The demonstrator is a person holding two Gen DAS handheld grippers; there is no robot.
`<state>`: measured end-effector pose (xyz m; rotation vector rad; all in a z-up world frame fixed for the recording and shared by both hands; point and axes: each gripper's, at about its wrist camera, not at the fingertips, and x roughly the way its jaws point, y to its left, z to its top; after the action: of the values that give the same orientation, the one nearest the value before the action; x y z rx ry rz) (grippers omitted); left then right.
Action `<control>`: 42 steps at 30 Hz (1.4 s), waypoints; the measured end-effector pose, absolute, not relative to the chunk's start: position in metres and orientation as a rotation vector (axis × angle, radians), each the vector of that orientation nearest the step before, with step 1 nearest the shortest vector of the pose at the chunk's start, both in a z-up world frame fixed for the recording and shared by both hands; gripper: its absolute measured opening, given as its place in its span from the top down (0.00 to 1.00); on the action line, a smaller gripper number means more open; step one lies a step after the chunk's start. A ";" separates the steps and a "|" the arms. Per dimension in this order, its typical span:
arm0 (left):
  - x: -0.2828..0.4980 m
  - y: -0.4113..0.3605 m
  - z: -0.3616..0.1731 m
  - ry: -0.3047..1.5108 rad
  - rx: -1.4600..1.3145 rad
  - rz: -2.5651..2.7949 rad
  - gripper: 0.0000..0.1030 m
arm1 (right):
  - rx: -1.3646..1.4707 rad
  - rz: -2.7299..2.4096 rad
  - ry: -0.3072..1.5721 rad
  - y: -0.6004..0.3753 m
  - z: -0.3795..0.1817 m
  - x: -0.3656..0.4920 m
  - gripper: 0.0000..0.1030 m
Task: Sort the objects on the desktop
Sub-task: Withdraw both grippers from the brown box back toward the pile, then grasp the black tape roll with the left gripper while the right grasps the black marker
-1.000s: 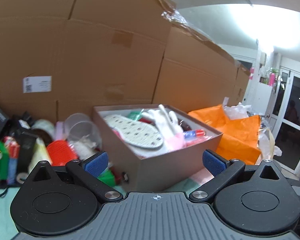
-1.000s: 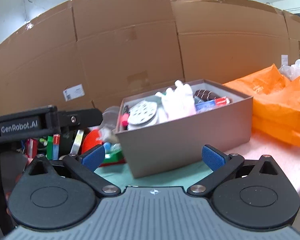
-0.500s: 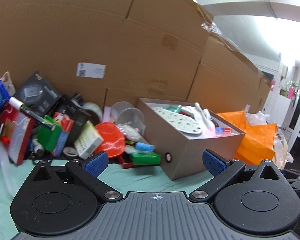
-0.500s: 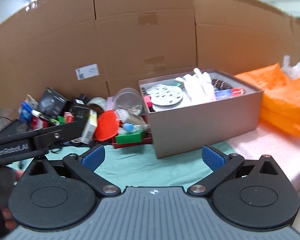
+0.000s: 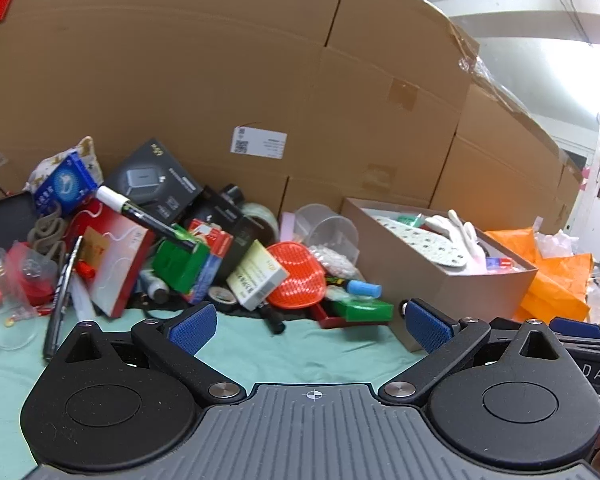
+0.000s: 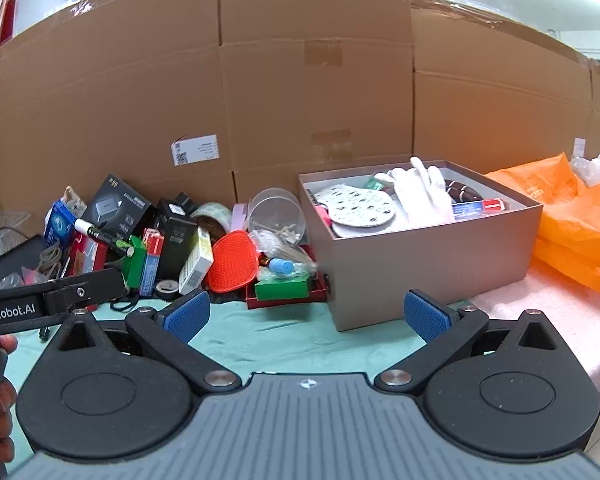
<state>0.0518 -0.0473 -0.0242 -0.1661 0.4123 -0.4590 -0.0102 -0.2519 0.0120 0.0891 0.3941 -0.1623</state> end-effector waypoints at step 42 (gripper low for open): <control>0.223 -0.044 -0.095 0.696 -0.122 -0.391 0.35 | -0.045 0.160 0.624 -0.174 -0.080 0.159 0.42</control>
<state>0.2227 -0.0440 -0.0952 -0.1216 0.6960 -0.3913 0.1591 -0.1736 -0.0804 -0.0451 0.6241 0.1598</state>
